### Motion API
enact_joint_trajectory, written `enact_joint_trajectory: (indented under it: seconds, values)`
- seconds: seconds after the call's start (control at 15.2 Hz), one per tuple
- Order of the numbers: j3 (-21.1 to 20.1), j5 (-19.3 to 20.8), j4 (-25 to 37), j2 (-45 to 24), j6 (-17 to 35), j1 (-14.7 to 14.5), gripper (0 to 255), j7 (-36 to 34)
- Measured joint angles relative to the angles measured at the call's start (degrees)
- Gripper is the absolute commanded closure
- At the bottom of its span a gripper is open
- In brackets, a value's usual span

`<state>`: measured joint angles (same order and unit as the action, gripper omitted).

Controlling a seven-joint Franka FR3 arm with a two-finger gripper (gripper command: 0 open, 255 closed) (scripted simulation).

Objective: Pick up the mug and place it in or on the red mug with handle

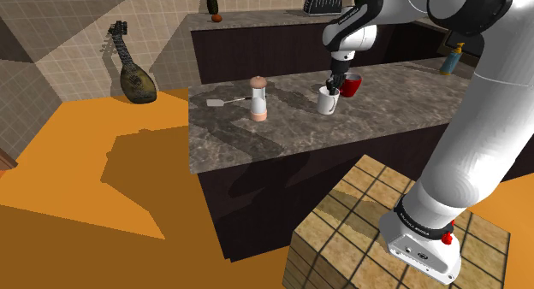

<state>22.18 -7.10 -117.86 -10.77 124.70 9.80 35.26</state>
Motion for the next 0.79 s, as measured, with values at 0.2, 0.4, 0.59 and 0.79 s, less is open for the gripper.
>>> enact_joint_trajectory:
  seconds: [0.2,0.4,0.59,0.79]
  values:
    - [0.02,0.1,0.19,0.15,-0.33,-0.01,255,-0.07]
    - [0.15,0.69,0.97,1.22,-2.07,-0.13,255,-0.51]
    - [0.22,1.32,2.06,2.38,-4.19,-0.32,255,-1.13]
    - [0.41,1.8,3.27,3.24,-6.19,-0.25,255,-1.24]
